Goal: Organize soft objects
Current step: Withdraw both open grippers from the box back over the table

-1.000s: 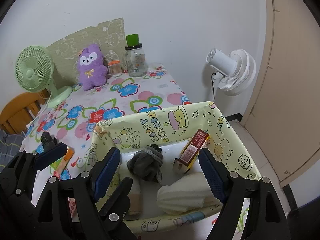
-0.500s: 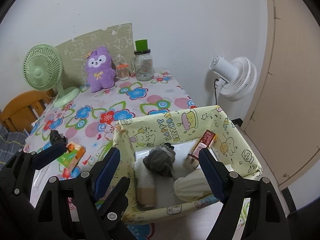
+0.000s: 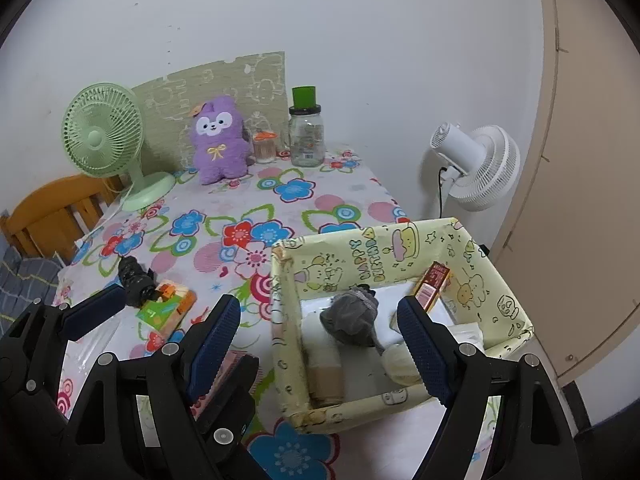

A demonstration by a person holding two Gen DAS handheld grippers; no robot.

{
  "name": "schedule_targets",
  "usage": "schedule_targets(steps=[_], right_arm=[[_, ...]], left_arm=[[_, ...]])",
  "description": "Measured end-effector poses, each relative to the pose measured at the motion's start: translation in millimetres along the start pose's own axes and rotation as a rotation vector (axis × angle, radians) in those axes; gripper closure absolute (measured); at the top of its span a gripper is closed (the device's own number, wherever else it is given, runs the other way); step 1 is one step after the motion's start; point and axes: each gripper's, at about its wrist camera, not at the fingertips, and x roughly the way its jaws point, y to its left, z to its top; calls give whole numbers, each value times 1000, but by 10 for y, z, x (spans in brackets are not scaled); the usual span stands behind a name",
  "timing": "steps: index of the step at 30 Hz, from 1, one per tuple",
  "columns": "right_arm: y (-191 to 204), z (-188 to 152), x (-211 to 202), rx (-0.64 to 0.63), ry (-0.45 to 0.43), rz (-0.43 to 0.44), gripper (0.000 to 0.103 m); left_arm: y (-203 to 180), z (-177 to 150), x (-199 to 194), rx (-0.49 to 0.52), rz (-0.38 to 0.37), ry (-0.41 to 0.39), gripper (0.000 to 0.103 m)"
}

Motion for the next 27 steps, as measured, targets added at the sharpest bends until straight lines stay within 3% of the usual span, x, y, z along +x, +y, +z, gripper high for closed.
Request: schedule_targets(steps=[27], right_arm=[[625,-198,-182,-54,-10,34,18]], left_arm=[[474,-346,-304,-44,34,-29,4]])
